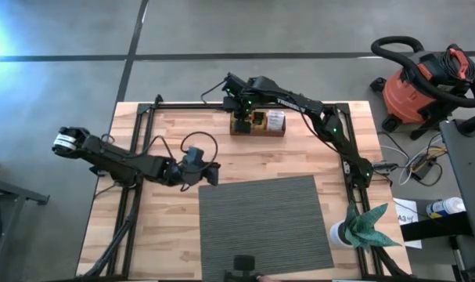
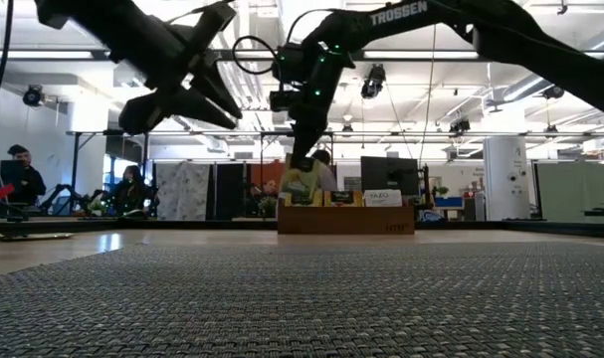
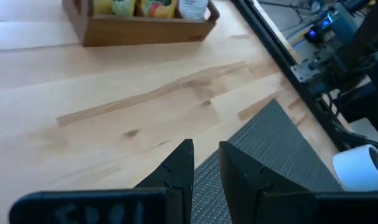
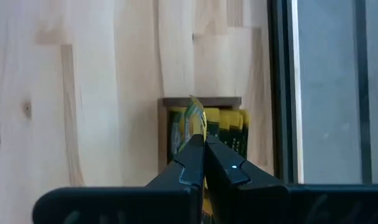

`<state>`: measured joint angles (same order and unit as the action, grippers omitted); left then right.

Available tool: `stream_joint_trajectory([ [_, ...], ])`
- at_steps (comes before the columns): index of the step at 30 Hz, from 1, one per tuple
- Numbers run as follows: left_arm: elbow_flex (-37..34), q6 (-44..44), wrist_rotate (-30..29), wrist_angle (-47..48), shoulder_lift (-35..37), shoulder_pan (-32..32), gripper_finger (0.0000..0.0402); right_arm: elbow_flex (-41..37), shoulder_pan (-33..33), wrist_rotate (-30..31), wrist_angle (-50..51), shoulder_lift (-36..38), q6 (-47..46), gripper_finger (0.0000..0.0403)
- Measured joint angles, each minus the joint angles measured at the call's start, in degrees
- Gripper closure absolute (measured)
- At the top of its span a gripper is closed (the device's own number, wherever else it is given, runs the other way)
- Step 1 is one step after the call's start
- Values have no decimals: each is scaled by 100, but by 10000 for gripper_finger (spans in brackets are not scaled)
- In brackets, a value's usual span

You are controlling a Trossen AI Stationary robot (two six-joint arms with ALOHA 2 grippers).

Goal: Pick & Place Tea
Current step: Put the yellow tea bag into the left section of the wooden organizer

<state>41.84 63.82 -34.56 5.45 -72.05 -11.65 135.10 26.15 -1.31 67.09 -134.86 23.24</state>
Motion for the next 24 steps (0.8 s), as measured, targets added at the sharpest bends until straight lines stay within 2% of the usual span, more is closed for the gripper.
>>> stream_joint_trajectory([
  [8, -137, 277, -158, 102, 31, -106, 331, -119, -2, 262, 68, -29, 100, 394],
  [24, -192, 222, -158, 107, 31, -106, 331, -759, -2, 277, -194, -29, 76, 394],
])
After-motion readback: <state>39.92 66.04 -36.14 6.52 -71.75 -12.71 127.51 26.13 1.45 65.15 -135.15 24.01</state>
